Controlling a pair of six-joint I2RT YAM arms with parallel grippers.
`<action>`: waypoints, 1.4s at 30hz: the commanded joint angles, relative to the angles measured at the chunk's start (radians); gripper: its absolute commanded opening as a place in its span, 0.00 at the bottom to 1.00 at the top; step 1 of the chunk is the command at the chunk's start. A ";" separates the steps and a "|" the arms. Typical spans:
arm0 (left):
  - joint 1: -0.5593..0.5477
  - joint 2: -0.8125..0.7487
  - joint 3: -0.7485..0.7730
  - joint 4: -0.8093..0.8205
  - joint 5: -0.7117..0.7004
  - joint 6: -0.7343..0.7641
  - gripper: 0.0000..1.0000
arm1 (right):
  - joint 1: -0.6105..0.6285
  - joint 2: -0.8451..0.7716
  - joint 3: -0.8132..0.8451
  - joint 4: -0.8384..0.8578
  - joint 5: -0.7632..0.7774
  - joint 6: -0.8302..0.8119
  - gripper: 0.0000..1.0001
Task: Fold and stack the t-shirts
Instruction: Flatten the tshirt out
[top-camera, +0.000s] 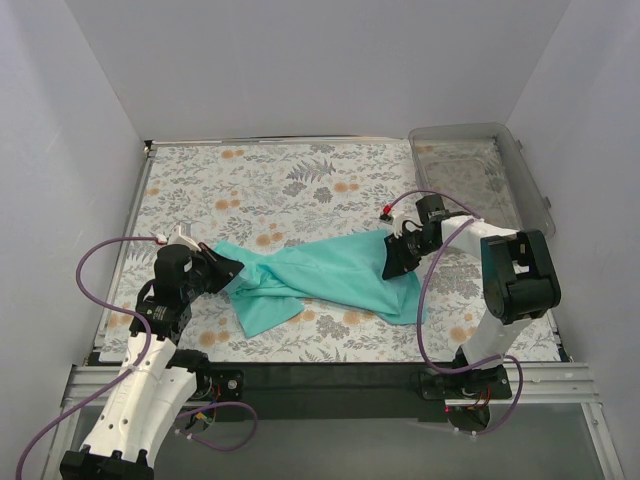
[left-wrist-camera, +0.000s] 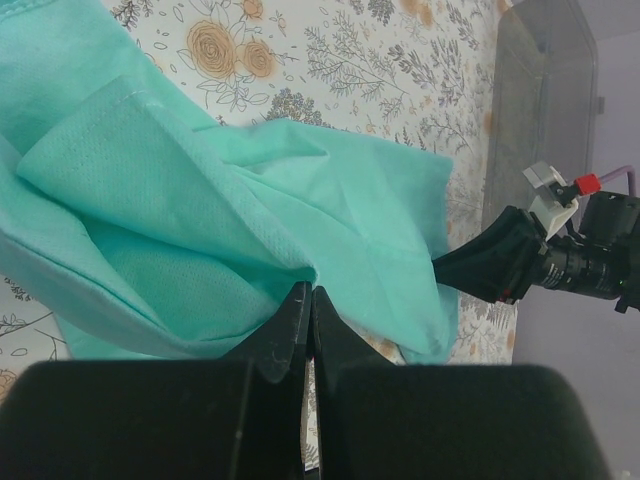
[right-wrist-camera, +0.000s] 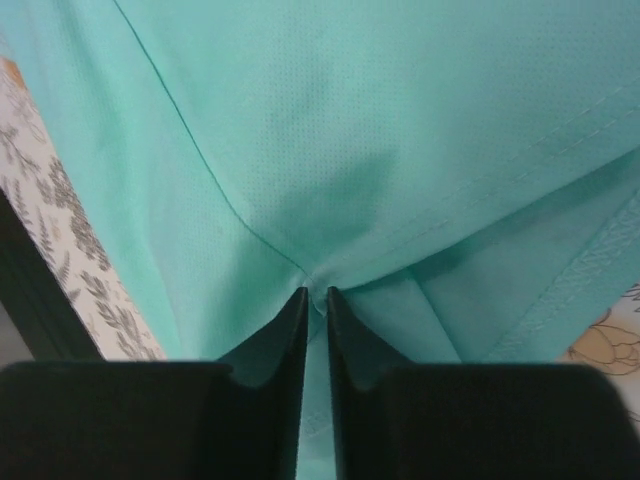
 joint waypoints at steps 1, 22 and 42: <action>0.004 -0.013 -0.010 0.007 0.020 -0.002 0.00 | 0.015 -0.003 0.026 0.005 -0.011 0.002 0.14; 0.004 0.003 0.082 0.007 -0.036 0.053 0.00 | 0.033 -0.242 0.054 -0.127 0.044 -0.331 0.36; 0.004 -0.025 0.008 0.013 -0.012 0.036 0.00 | 0.221 -0.063 -0.029 0.049 0.354 -0.313 0.54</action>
